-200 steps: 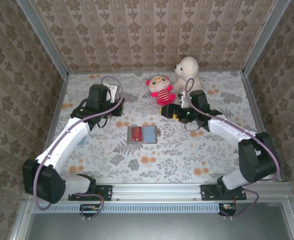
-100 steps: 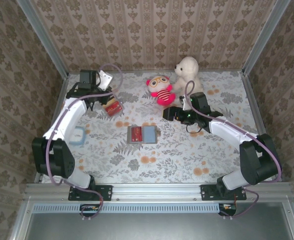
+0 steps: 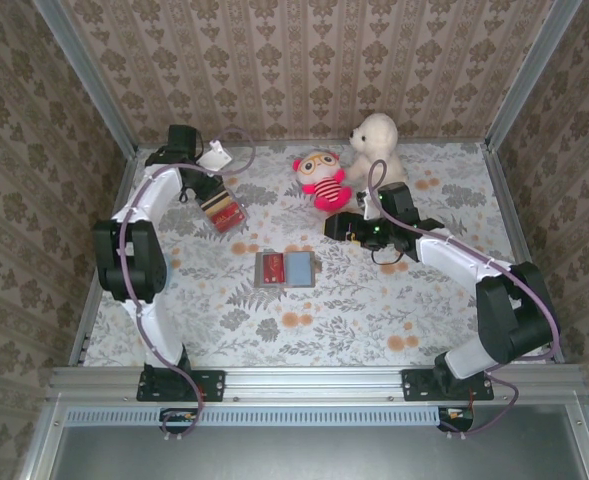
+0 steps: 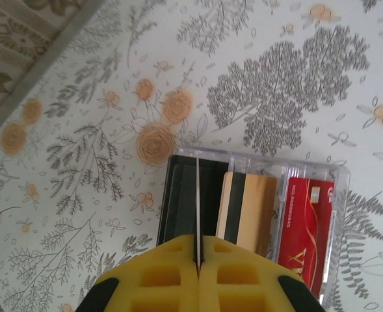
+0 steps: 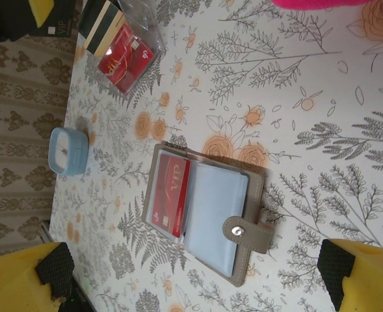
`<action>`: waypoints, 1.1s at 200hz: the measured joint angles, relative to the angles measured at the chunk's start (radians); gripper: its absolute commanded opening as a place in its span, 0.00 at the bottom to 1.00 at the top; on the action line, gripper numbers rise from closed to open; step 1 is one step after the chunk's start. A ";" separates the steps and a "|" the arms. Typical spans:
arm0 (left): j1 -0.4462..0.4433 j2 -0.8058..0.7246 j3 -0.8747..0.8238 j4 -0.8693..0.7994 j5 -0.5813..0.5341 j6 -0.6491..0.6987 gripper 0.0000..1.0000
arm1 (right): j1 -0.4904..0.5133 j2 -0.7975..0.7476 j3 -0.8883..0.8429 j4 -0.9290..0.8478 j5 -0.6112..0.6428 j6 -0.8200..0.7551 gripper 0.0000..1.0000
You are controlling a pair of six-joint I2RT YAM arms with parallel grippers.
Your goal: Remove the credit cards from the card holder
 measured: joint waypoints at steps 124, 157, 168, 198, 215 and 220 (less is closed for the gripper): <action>0.021 0.105 0.126 -0.114 -0.008 0.088 0.00 | 0.010 -0.043 0.000 -0.054 -0.007 0.033 1.00; 0.021 0.118 0.134 -0.113 -0.008 0.088 0.00 | 0.010 -0.048 0.000 -0.054 -0.007 0.033 1.00; 0.021 0.129 0.134 -0.113 -0.008 0.088 0.00 | 0.010 -0.048 0.000 -0.054 -0.007 0.033 1.00; 0.020 0.152 0.134 -0.114 -0.008 0.089 0.05 | 0.010 -0.048 0.000 -0.054 -0.007 0.036 1.00; 0.019 0.156 0.134 -0.111 -0.011 0.087 0.14 | 0.013 -0.048 0.000 -0.054 -0.007 0.037 1.00; 0.019 0.156 0.134 -0.109 -0.013 0.086 0.17 | 0.015 -0.048 0.000 -0.053 -0.007 0.040 1.00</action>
